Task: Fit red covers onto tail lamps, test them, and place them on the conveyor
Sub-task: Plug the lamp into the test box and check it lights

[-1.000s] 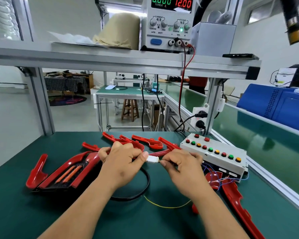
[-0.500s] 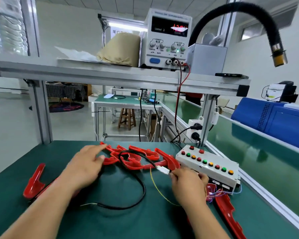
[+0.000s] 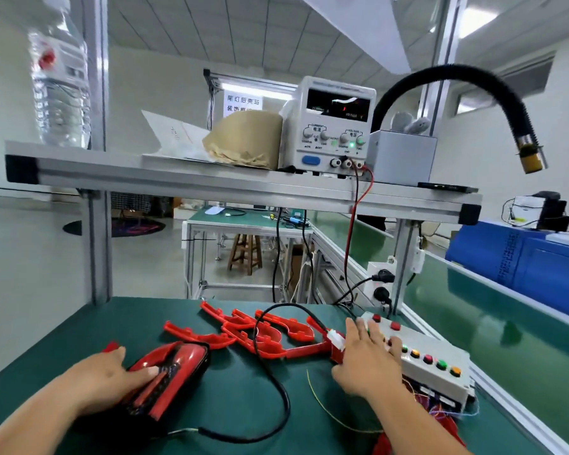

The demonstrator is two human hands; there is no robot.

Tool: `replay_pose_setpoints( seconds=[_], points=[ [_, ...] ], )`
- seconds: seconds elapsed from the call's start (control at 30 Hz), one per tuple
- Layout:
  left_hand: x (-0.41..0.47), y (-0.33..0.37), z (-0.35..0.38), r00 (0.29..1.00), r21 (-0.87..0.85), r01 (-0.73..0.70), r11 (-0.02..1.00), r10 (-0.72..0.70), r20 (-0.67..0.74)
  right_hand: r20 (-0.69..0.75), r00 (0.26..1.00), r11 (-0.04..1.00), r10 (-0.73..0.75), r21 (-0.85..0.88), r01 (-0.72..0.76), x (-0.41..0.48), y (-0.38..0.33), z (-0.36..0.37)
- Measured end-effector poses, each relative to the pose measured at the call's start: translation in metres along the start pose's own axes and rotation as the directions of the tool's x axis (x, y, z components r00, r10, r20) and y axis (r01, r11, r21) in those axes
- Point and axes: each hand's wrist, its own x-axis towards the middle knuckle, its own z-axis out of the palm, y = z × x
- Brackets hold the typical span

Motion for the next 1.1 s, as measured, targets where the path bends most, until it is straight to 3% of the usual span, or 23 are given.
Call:
replay_pose_setpoints(
  seconds=[0.23, 0.53, 0.67, 0.8, 0.9, 1.0, 1.1],
  points=[
    [0.002, 0.01, -0.002, 0.994, -0.173, 0.055, 0.983, -0.037, 0.104, 0.035, 0.999, 1.0, 0.003, -0.011, -0.003, 0.016, -0.003, 0.009],
    [0.0, 0.013, -0.014, 0.936, -0.539, 0.187, 0.822, 0.018, 0.352, 0.035, 0.999, 1.0, 0.017, 0.0, -0.017, 0.018, -0.005, 0.014],
    [-0.001, 0.01, -0.009, 0.946, -0.703, 0.128, 0.7, 0.126, 0.298, 0.041, 0.999, 0.999, 0.036, 0.026, -0.037, 0.017, -0.003, 0.017],
    [-0.01, 0.026, 0.013, 0.978, -0.92, 0.054, 0.388, 0.166, 0.127, 0.052, 0.997, 0.999, 0.051, 0.014, -0.052, 0.017, -0.002, 0.018],
    [-0.017, 0.049, 0.043, 0.991, -0.981, -0.008, 0.196, 0.134, 0.019, 0.053, 0.997, 0.998, 0.057, 0.014, -0.058, 0.018, -0.001, 0.019],
    [-0.02, 0.061, 0.066, 0.987, -0.986, -0.049, 0.16, 0.16, -0.023, 0.039, 0.998, 0.997, 0.054, 0.045, -0.056, 0.019, 0.0, 0.02],
    [-0.017, 0.059, 0.077, 0.977, -0.972, -0.08, 0.221, 0.209, -0.033, 0.02, 0.999, 0.999, 0.042, 0.025, -0.043, 0.019, 0.001, 0.02]
  ],
)
